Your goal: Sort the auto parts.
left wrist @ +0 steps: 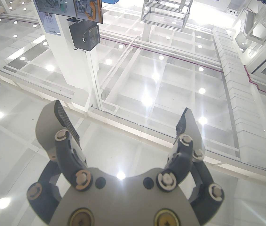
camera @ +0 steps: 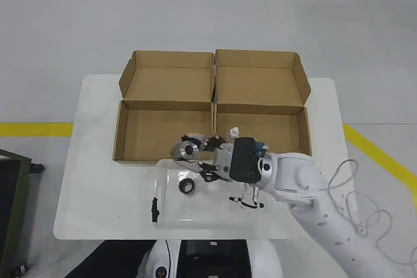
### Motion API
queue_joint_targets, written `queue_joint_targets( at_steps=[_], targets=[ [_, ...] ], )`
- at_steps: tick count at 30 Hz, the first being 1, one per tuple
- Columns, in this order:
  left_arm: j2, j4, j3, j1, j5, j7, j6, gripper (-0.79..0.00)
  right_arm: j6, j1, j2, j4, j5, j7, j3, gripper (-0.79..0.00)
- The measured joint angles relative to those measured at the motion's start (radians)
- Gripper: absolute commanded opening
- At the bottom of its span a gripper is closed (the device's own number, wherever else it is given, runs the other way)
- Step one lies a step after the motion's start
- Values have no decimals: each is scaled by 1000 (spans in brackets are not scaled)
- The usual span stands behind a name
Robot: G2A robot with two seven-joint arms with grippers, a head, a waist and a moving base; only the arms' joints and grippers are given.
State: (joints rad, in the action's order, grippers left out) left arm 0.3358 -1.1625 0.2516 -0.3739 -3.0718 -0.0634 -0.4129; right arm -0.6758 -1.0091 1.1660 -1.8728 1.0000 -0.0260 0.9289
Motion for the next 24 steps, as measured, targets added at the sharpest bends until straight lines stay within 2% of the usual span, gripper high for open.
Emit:
queue_joint_targets(
  at_steps=[13,24],
  targets=[
    [0,0,0,0,0,0,0,0,52,59,40,117,109,-62,-134,-785],
    [0,0,0,0,0,0,0,0,140,149,90,240,183,-114,-228,-785]
  ],
)
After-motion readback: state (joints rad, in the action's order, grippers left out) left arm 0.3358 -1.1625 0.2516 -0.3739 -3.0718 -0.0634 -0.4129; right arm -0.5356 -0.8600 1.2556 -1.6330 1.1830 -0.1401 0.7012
